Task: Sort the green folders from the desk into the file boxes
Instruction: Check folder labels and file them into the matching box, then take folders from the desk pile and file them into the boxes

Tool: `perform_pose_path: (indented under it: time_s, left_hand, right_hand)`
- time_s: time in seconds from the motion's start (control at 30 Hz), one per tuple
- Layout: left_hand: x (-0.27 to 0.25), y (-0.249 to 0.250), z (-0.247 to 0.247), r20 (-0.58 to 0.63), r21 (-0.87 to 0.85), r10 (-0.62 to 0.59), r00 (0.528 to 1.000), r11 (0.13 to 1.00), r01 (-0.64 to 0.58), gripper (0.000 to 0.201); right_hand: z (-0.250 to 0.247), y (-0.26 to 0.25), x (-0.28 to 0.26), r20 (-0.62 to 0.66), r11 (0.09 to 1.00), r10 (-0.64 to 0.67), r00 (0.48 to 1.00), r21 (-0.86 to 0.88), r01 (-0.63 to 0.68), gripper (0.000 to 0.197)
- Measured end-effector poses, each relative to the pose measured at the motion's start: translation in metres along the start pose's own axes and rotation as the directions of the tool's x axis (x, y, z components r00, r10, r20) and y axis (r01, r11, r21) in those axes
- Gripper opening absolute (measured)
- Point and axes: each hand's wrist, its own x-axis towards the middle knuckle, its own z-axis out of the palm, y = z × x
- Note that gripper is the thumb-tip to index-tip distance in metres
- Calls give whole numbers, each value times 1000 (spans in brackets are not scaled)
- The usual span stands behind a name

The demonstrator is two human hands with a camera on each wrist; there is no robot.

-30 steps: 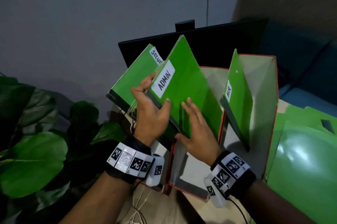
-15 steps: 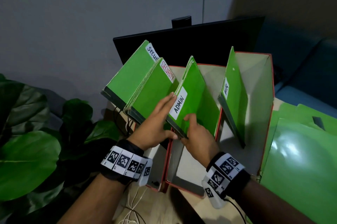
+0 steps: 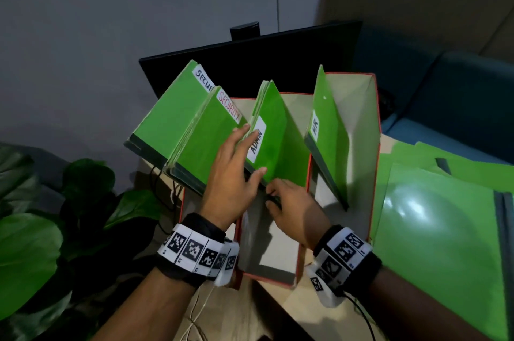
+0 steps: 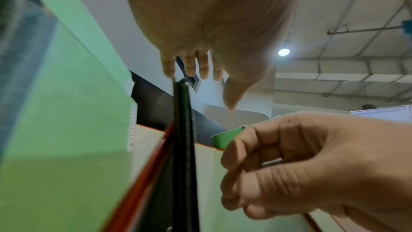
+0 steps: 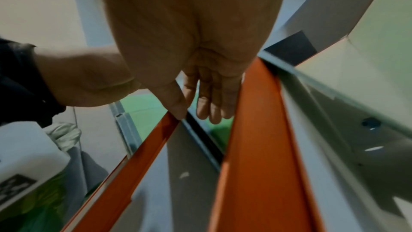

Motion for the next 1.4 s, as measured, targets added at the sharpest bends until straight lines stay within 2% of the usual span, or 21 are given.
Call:
perform_pose_path:
  time_s: [0.1,0.23,0.33,0.43,0.53,0.67,0.87,1.03,1.17,1.23,1.33,1.4]
  left_hand:
    - [9,25,8,-28,-83,26,999,996,-29,55]
    - [18,61,31,-5,-219,96,995,971,-95,42]
    - [17,94,53,-13,-319,218,976,924,-211,33]
    - [12,128,79,38,-409,300,953,875,-260,29]
    - [6,157,108,118,-476,349,930,842,-255,27]
    - [-4,186,149,237,-480,377,895,847,-230,28]
    - [-27,205,205,452,-449,430,782,867,-216,31]
    - [-50,202,241,623,-354,326,711,928,-116,37]
    - [-70,189,261,773,-169,111,625,985,33,58]
    - [-77,180,268,804,-74,-5,594,991,108,62]
    - [-83,169,276,794,16,-134,592,980,199,61]
    - [-83,164,280,775,53,-198,601,967,250,60]
  right_hand:
    - [-26,4,-8,-100,996,-74,992,34,78,15]
    - [-71,22,-29,-301,988,-122,946,52,144,12]
    - [-104,50,-53,-402,1000,-1,916,18,10,15]
    - [-130,87,-88,-461,990,136,877,21,-142,15]
    - [-146,115,-126,-488,959,255,835,18,-282,12]
    - [-160,141,-171,-490,908,378,785,32,-418,13]
    - [-163,175,-230,-464,836,496,734,25,-549,16]
    - [-149,208,-281,-316,709,673,668,22,-705,20]
    - [-137,222,-316,-205,608,769,605,-59,-792,29]
    - [-131,229,-329,-175,553,808,562,-104,-827,42]
    - [-124,236,-341,-97,471,872,481,-110,-876,71]
    - [-122,240,-342,-73,468,874,480,-136,-873,78]
